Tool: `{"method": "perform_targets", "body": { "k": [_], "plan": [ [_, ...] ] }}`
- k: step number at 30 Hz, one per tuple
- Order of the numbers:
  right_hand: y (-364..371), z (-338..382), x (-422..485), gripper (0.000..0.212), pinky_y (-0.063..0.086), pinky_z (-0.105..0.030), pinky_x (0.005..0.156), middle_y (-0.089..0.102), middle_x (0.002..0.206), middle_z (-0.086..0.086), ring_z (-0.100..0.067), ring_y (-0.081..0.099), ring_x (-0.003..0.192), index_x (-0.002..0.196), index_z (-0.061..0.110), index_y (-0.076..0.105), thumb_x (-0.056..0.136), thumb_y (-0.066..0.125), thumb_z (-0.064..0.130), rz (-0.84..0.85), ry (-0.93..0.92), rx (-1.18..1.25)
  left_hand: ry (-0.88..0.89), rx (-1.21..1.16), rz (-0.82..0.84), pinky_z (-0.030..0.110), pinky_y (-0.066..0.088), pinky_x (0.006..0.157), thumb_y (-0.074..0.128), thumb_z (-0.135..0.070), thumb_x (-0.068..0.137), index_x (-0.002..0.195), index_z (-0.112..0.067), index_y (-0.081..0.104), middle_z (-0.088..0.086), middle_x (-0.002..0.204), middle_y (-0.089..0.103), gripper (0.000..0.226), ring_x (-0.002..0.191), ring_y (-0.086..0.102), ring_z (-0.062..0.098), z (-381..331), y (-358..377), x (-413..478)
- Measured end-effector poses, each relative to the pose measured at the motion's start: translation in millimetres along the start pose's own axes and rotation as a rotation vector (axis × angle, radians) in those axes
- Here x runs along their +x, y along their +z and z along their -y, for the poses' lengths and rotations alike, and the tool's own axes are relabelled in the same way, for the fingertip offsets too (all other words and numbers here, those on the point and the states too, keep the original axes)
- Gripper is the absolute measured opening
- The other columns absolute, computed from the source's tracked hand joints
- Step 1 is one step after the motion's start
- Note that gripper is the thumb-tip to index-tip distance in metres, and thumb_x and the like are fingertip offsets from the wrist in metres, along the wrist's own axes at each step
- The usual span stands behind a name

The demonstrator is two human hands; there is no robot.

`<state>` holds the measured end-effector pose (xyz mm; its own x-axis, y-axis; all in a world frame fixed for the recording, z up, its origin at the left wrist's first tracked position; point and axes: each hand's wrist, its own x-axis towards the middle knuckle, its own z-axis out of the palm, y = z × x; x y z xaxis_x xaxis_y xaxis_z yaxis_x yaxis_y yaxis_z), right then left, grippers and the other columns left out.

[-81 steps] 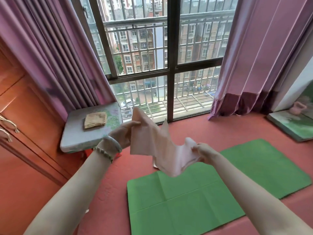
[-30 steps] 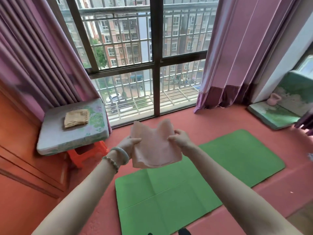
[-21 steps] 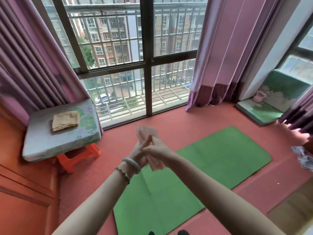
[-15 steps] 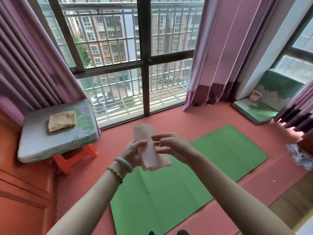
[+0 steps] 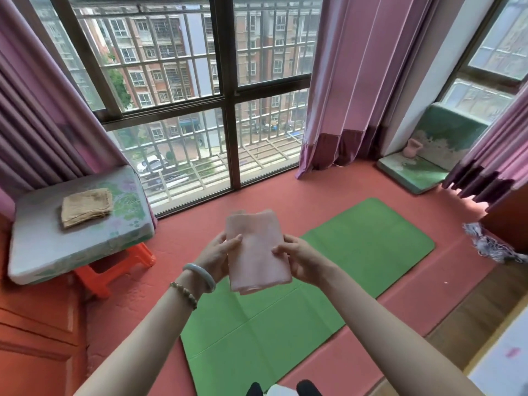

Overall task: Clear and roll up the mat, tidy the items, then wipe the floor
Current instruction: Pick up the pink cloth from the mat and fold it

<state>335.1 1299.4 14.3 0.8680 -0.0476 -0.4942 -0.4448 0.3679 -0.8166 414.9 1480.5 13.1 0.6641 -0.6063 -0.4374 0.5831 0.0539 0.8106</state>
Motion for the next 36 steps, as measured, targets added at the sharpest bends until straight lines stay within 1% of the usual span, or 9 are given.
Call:
{"method": "perform_targets", "body": {
  "k": [3,8,11,15,20,23,27,34,36],
  "plan": [
    [-7.5,-1.3,-9.9,0.033,0.052,-0.025,0.056,0.062,0.092,-0.001,-0.015,0.058,0.076,0.101,0.021,0.056,0.085,0.049,-0.006,-0.095,-0.036,-0.088,-0.08,0.126,0.149,0.052,0.054,0.079,0.079,-0.016,0.063,0.13,-0.016,0.044,0.02,0.123,0.057,0.075,0.107,0.059,0.037,1.1,-0.6,8.4],
    [-36.1,-10.4,-35.8,0.043,0.051,-0.027,0.053,0.058,0.094,-0.004,-0.015,0.058,0.076,0.123,0.016,0.043,0.087,0.05,-0.006,-0.227,-0.047,-0.078,-0.137,0.3,0.176,0.044,0.057,0.068,0.071,0.009,0.067,0.127,-0.014,0.044,0.021,0.118,0.058,0.07,0.1,0.062,0.037,13.0,26.5,33.9],
    [-65.1,-16.9,-61.1,0.053,0.052,-0.03,0.055,0.057,0.095,-0.004,-0.016,0.058,0.078,0.135,0.012,0.034,0.088,0.052,-0.005,-0.349,-0.063,-0.019,-0.152,0.304,0.269,0.046,0.056,0.072,0.079,0.0,0.059,0.121,-0.011,0.048,0.022,0.117,0.06,0.07,0.099,0.063,0.037,26.6,59.7,49.8],
    [-109.4,-25.0,-105.4,0.05,0.051,-0.03,0.055,0.06,0.096,-0.006,-0.019,0.059,0.077,0.134,0.015,0.036,0.089,0.052,0.001,-0.45,-0.086,0.14,-0.146,0.322,0.403,0.045,0.057,0.073,0.082,-0.016,0.049,0.12,-0.009,0.048,0.021,0.114,0.062,0.079,0.095,0.065,0.033,46.7,117.0,64.6],
    [-169.1,-34.8,-150.0,0.046,0.052,-0.036,0.067,0.061,0.093,-0.008,-0.022,0.059,0.077,0.13,0.017,0.044,0.087,0.053,0.003,-0.567,-0.14,0.32,-0.164,0.417,0.503,0.056,0.051,0.084,0.076,-0.011,0.061,0.119,-0.008,0.046,0.02,0.11,0.061,0.065,0.093,0.063,0.035,69.7,199.3,85.0],
    [-207.8,-32.8,-167.6,0.05,0.052,-0.03,0.058,0.062,0.09,-0.007,-0.02,0.061,0.072,0.133,0.015,0.043,0.086,0.055,0.003,-0.623,-0.148,0.355,-0.175,0.481,0.542,0.05,0.055,0.079,0.074,-0.002,0.073,0.119,-0.01,0.045,0.018,0.108,0.061,0.056,0.092,0.063,0.033,79.4,249.2,104.1],
    [-273.3,-12.1,-187.8,0.066,0.052,-0.027,0.053,0.062,0.093,-0.009,-0.02,0.064,0.07,0.135,0.014,0.042,0.073,0.063,0.008,-0.682,-0.191,0.4,-0.187,0.523,0.582,0.047,0.056,0.076,0.071,0.0,0.074,0.121,-0.008,0.044,0.017,0.105,0.061,0.055,0.089,0.064,0.032,89.7,326.8,139.2],
    [-410.5,48.7,-228.7,0.052,0.051,-0.03,0.055,0.061,0.097,-0.012,-0.024,0.059,0.078,0.133,0.015,0.043,0.085,0.056,0.002,-0.747,-0.251,0.341,-0.191,0.479,0.666,0.058,0.048,0.089,0.068,-0.007,0.08,0.124,-0.008,0.047,0.023,0.116,0.059,0.048,0.105,0.059,0.04,98.5,475.6,206.6],
    [-444.6,66.1,-237.9,0.051,0.05,-0.03,0.056,0.061,0.097,-0.01,-0.024,0.059,0.078,0.133,0.015,0.043,0.085,0.056,0.002,-0.764,-0.267,0.312,-0.221,0.446,0.683,0.057,0.046,0.09,0.068,-0.009,0.075,0.122,-0.008,0.05,0.024,0.114,0.058,0.051,0.099,0.058,0.039,99.1,511.7,222.4]
  ]
}}
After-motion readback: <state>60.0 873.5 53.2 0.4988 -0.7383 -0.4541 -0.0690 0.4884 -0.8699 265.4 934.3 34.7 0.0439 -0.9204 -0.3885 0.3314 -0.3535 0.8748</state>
